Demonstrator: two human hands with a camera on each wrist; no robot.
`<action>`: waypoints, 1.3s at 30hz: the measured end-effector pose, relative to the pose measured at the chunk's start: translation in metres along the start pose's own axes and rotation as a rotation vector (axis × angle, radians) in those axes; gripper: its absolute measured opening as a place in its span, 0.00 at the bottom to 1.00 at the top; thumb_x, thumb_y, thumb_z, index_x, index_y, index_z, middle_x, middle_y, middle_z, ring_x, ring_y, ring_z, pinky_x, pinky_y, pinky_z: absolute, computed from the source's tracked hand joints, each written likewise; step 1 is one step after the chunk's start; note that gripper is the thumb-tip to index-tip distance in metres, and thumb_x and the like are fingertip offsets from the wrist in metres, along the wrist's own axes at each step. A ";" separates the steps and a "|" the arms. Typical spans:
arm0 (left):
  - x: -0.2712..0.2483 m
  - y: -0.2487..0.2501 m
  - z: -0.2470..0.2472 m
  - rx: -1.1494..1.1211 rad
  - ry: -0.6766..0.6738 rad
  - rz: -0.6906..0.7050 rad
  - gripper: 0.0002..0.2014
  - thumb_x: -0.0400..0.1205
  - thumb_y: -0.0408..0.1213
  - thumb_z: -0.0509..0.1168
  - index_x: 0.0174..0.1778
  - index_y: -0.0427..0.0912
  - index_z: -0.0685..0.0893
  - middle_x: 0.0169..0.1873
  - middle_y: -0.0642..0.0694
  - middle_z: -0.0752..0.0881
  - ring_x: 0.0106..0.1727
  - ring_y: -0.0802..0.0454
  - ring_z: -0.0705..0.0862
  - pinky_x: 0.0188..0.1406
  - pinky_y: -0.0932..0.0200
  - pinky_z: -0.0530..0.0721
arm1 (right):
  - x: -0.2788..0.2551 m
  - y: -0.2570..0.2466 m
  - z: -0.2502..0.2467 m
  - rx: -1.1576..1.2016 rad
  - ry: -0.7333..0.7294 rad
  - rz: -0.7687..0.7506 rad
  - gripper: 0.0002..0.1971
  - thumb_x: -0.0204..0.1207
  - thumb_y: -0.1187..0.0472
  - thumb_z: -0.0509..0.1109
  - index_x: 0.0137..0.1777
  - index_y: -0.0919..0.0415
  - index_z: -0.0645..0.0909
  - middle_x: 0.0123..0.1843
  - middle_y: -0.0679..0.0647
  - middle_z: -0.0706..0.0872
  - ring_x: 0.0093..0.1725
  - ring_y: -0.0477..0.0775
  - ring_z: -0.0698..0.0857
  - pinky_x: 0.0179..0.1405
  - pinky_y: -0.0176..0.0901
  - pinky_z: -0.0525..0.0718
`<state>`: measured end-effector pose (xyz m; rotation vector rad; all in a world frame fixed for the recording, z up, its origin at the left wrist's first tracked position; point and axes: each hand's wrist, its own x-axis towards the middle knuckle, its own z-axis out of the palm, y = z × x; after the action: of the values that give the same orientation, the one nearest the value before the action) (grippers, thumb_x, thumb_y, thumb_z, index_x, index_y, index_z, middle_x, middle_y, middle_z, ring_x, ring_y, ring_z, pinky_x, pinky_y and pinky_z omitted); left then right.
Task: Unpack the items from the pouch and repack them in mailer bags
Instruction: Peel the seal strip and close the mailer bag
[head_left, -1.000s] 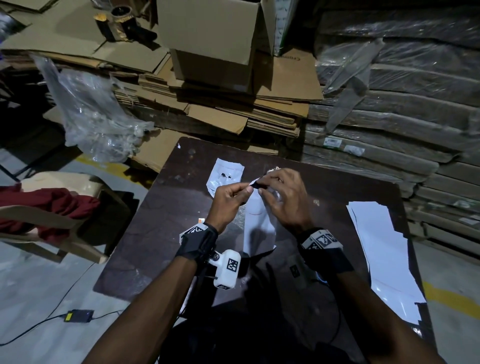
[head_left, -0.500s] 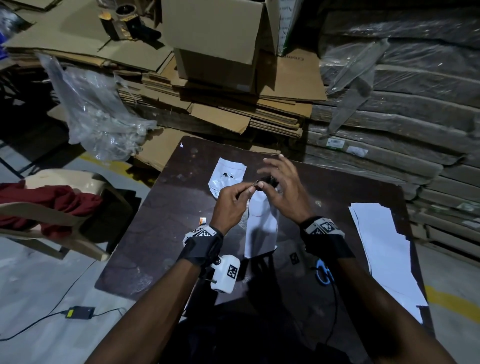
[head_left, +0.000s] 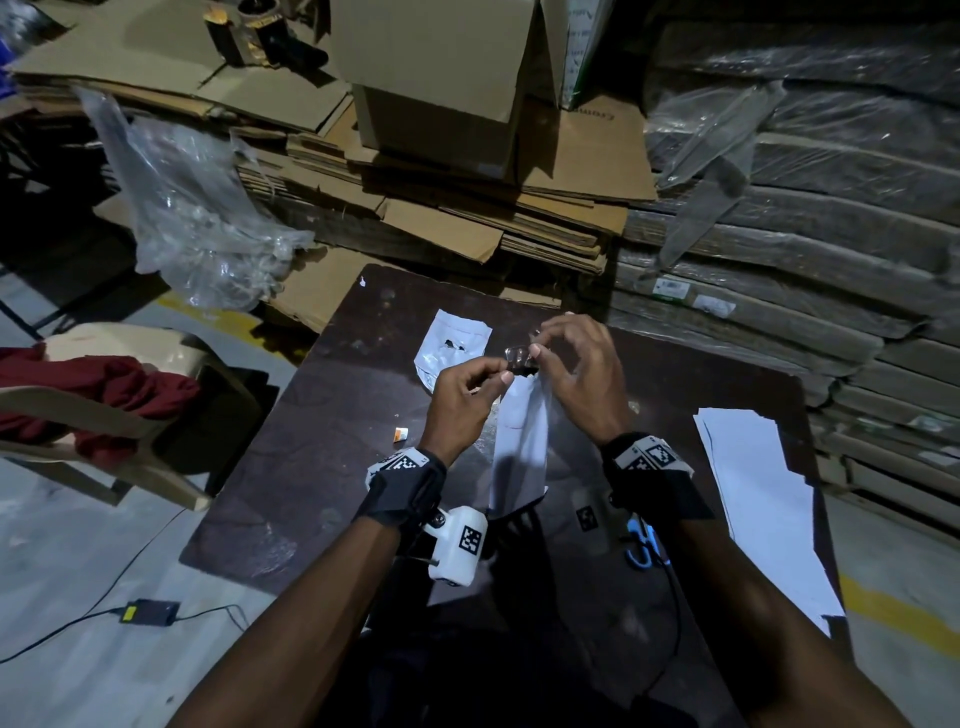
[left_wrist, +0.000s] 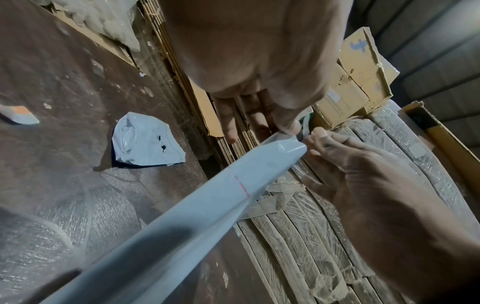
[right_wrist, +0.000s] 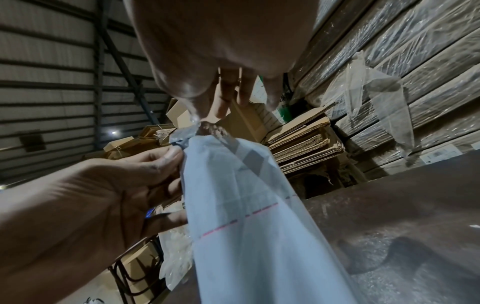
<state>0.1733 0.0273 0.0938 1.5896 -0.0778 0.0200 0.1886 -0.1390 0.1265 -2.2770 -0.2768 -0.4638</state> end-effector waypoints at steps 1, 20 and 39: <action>0.000 0.000 0.000 0.003 0.012 -0.003 0.04 0.81 0.28 0.69 0.49 0.35 0.89 0.41 0.45 0.88 0.42 0.58 0.83 0.46 0.61 0.82 | -0.002 -0.001 -0.001 -0.016 0.030 -0.034 0.03 0.76 0.60 0.74 0.45 0.57 0.84 0.55 0.48 0.84 0.60 0.50 0.78 0.57 0.31 0.70; -0.009 0.013 0.000 0.090 -0.017 0.137 0.05 0.80 0.30 0.72 0.47 0.42 0.92 0.42 0.50 0.91 0.46 0.59 0.89 0.47 0.64 0.84 | -0.016 -0.008 -0.016 0.029 -0.113 -0.163 0.06 0.77 0.58 0.73 0.49 0.56 0.91 0.59 0.44 0.84 0.66 0.48 0.75 0.58 0.24 0.70; -0.020 0.008 -0.058 0.109 0.208 0.075 0.05 0.82 0.29 0.68 0.49 0.41 0.88 0.42 0.51 0.89 0.45 0.61 0.85 0.48 0.63 0.83 | 0.047 0.025 -0.006 0.244 0.212 0.291 0.05 0.81 0.61 0.68 0.48 0.60 0.84 0.53 0.57 0.82 0.51 0.48 0.80 0.44 0.20 0.74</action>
<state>0.1550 0.0860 0.1020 1.6838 0.0262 0.2508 0.2387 -0.1577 0.1334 -1.9702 0.1005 -0.4845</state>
